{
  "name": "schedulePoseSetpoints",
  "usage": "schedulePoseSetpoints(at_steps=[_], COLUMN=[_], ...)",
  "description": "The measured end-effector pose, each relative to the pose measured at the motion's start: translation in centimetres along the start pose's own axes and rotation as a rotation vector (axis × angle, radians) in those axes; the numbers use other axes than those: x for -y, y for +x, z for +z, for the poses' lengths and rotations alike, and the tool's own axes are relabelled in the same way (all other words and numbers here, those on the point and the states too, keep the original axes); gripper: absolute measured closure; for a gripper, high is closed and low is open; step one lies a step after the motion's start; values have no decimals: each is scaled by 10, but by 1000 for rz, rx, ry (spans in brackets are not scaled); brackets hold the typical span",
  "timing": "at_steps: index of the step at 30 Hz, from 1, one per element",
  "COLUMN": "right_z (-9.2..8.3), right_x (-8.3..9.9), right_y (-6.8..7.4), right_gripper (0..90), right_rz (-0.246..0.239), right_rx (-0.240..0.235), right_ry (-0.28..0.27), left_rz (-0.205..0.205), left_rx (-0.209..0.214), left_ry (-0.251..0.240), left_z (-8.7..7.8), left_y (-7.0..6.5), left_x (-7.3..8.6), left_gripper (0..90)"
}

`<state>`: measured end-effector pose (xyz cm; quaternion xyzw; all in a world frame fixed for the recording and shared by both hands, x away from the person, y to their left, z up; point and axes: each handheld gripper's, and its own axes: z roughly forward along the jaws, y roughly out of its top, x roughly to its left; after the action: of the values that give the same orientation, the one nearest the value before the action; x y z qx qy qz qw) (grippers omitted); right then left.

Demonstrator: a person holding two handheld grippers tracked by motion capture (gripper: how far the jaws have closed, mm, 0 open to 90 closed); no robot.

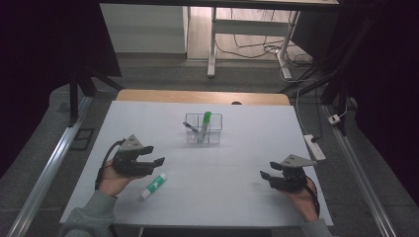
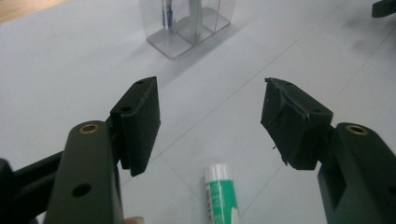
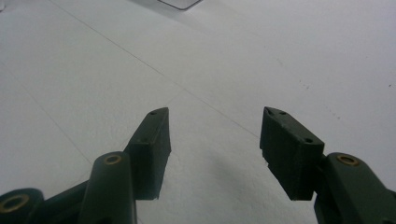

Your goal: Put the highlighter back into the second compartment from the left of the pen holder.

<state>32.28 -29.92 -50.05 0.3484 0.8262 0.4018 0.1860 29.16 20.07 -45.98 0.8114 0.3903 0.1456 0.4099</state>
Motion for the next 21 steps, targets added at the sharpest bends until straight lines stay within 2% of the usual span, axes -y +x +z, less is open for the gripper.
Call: schedulePoseSetpoints(at_steps=[8,15,21], right_z=[1,1,1], right_x=[0,0,0], right_y=[1,1,1], right_gripper=[426,426,426], right_rz=[0,-1,0], right_rx=[-7,-7,-6], right_ry=[-2,1,2], left_rz=[-18,-17,-15], left_rx=[-6,7,-9], left_ry=[16,79,105], left_z=[-4,-4,-6], left_y=[5,7,7], left_x=[10,11,11], left_gripper=[364,355,350])
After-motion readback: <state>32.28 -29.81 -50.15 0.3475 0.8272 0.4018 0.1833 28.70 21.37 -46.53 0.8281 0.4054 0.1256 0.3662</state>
